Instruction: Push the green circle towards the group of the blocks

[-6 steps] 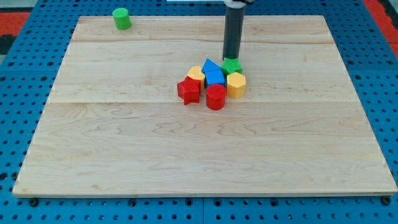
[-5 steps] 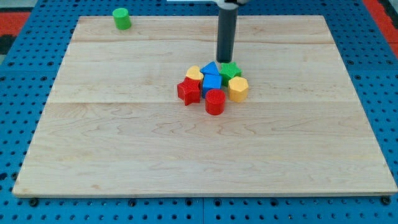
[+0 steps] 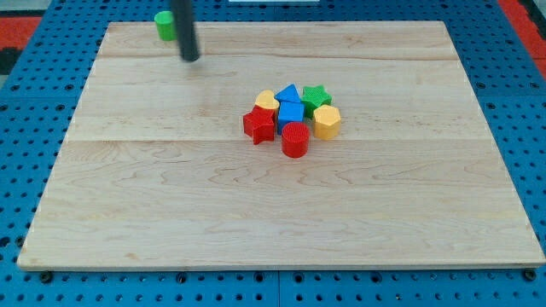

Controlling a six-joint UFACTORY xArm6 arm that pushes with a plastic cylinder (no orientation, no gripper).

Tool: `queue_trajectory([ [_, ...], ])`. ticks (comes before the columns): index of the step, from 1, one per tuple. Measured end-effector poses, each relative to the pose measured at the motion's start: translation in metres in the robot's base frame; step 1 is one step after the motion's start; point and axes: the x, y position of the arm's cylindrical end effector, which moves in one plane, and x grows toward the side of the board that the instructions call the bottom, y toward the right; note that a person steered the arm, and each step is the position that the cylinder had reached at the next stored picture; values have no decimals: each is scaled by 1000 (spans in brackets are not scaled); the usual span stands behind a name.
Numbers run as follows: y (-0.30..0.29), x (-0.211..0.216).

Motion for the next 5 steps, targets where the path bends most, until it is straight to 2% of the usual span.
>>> queue_trajectory([
  [1,-131,-56],
  [2,-107,-111],
  [3,-66,-109],
  [4,60,-76],
  [5,98,-8],
])
